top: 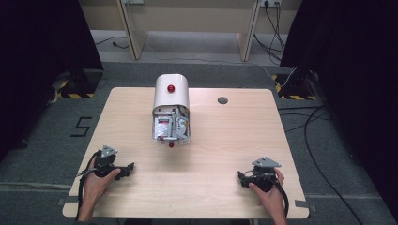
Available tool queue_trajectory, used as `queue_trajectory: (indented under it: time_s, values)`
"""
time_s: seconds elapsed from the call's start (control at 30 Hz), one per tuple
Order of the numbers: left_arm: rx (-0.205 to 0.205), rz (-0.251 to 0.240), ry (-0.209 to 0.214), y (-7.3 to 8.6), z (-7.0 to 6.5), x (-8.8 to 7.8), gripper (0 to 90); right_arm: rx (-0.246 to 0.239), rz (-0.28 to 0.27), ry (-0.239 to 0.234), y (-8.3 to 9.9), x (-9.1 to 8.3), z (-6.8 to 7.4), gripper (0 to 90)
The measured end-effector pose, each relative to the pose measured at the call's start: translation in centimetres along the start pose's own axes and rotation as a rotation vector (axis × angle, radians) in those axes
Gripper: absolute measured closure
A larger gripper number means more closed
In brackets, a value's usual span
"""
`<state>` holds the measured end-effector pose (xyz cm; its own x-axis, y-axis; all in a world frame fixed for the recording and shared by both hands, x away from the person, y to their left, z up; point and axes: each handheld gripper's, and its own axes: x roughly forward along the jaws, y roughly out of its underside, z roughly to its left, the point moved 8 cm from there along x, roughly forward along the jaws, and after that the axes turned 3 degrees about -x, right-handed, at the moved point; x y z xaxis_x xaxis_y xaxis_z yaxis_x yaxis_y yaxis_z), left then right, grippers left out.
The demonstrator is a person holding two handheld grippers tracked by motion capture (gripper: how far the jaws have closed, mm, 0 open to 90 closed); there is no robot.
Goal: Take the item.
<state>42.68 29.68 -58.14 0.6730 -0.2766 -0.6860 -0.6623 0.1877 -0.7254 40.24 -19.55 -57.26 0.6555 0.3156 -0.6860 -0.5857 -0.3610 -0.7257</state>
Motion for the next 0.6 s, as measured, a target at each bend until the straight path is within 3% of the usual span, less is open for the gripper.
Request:
queue_trajectory:
  time_s: [0.6]
  values:
    - [0.001,0.000,0.001,-0.14,0.00,0.15,0.0,-0.001,-0.004,-0.002,-0.03,-0.08,0.00,17.4]
